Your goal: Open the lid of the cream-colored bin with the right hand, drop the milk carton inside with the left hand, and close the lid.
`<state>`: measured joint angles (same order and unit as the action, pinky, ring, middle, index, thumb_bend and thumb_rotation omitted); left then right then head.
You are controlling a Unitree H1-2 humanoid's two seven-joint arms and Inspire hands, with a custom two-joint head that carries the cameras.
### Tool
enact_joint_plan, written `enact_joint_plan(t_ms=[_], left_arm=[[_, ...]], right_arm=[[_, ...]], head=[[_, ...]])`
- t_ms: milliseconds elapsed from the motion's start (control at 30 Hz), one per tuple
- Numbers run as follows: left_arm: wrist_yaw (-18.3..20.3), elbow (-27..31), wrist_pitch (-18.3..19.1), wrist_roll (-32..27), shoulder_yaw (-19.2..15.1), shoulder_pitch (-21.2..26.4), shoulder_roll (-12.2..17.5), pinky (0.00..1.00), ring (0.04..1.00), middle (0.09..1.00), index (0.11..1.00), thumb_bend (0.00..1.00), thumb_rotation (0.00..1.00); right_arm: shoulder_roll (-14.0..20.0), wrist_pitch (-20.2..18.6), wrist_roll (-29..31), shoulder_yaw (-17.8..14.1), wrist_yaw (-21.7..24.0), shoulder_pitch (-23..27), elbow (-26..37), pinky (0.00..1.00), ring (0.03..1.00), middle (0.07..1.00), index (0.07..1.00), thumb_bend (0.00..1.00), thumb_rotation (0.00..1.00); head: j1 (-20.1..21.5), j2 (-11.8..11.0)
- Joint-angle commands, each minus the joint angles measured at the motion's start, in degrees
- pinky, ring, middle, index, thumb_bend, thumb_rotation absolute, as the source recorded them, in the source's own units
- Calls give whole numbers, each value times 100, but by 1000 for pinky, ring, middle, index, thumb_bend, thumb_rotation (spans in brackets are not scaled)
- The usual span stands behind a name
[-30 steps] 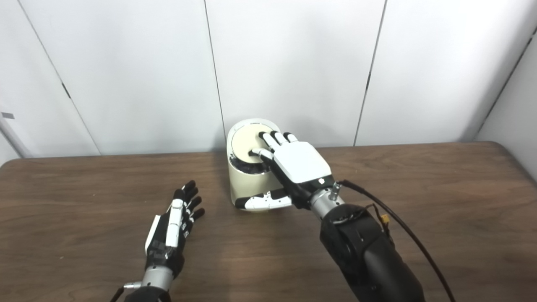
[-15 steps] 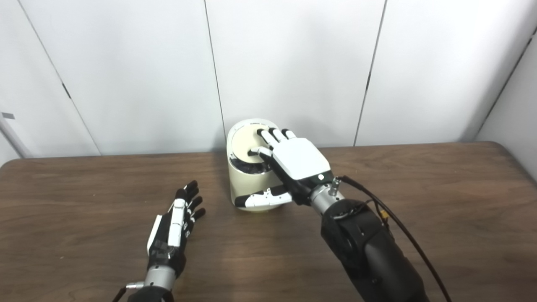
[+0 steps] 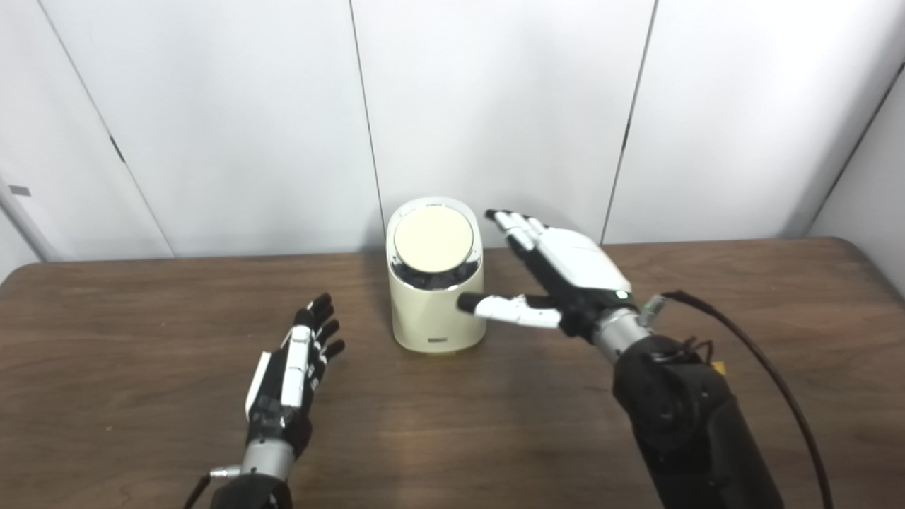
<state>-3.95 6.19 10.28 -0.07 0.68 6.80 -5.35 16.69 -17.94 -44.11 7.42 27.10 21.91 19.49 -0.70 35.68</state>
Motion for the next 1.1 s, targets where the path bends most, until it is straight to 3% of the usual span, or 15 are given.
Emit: enact_joint_plan(t_ms=[0,100,267,400,500,667,767,967,1067], left_arm=[[12,234,-115,100,-6,214,87,899,939,952,953,627,951],[7,237,-124,206,2,249,215,919,934,946,949,616,976],[113,153,-155,176,15,235,432,947,941,950,946,584,965],[228,262,-280,166,23,36,658,947,937,949,953,564,970],[344,281,-550,-34,-106,-167,790,956,934,946,953,580,938],[480,455,-803,-264,-329,-476,984,949,951,955,972,554,912],[499,571,-890,-281,-454,-693,1086,948,946,954,974,511,961],[470,506,-1202,-347,-599,-1027,1053,927,931,939,951,509,947],[464,453,-1437,-277,-579,-1170,1033,938,938,942,957,519,938]], right_arm=[[21,-12,290,-204,-248,24,35,978,1000,1000,1000,629,972],[-34,15,761,-512,-493,-281,-154,971,1000,1000,1000,631,967],[-240,136,1174,-707,-1011,-765,-388,958,1000,1000,1000,621,999],[-579,783,1602,-931,-1915,-1102,-725,894,954,975,961,591,1000],[-796,1096,1961,-1088,-2342,-1277,-810,848,907,932,924,562,1000],[-864,1283,2762,-1332,-2450,-1489,-834,824,906,934,925,606,1000],[-802,1462,3305,-1487,-2393,-1612,-947,889,951,957,938,607,1000],[-711,1887,3634,-1575,-2486,-1883,-1120,905,953,955,941,645,1000],[-689,1889,3768,-1567,-2455,-2079,-993,899,951,956,940,648,1000]], head=[[-3,14],[9,-11],[27,-24],[101,-35],[162,-44],[200,-40],[220,-48],[241,-70],[255,-72]])
